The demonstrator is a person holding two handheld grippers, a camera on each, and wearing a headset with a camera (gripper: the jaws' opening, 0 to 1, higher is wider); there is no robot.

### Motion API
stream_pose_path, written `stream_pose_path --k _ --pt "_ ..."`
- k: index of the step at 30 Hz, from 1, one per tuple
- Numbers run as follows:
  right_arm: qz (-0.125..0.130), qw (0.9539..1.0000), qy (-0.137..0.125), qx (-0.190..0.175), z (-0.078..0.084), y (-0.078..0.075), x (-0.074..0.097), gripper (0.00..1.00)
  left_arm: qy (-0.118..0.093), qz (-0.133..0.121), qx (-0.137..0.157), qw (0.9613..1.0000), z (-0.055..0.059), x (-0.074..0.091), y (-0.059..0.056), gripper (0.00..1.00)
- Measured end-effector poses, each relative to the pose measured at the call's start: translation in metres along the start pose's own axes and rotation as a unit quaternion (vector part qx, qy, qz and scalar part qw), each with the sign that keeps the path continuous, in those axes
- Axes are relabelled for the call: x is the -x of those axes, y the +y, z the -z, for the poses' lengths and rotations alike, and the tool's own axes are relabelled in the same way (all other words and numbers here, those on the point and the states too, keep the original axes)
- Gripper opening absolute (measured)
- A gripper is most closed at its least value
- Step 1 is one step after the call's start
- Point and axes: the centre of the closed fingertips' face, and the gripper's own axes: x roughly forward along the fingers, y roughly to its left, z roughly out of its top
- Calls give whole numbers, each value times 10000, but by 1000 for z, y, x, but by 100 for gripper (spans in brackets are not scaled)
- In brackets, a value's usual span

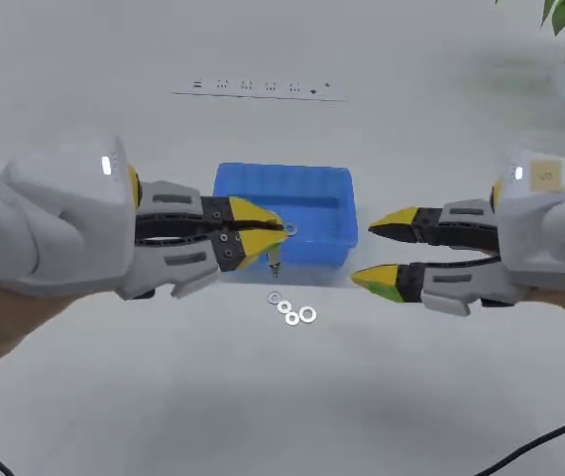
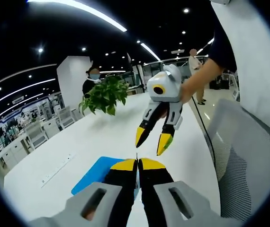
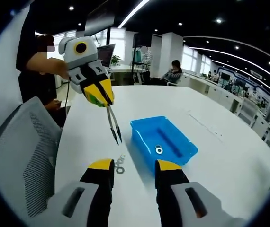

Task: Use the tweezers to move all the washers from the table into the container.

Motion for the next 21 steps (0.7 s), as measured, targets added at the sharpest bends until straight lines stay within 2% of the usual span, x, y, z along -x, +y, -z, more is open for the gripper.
stream_pose_path --k 2,7,11,16,21 --pt "-144 9999 -47 -41 3 8 1 39 -19 32 71 10000 2 -2 -3 5" --pt "-290 9992 -205 -168 6 18 5 48 27 108 179 9998 9 -8 -6 5" --pt "-276 9990 -258 -230 11 21 7 57 35 194 247 9995 13 -12 -11 5" --pt "-282 9990 -200 -298 22 24 7 62 130 301 324 9989 22 -18 -16 5" --pt "-336 9985 -236 -363 24 29 6 71 177 388 407 9983 28 -21 -21 5"
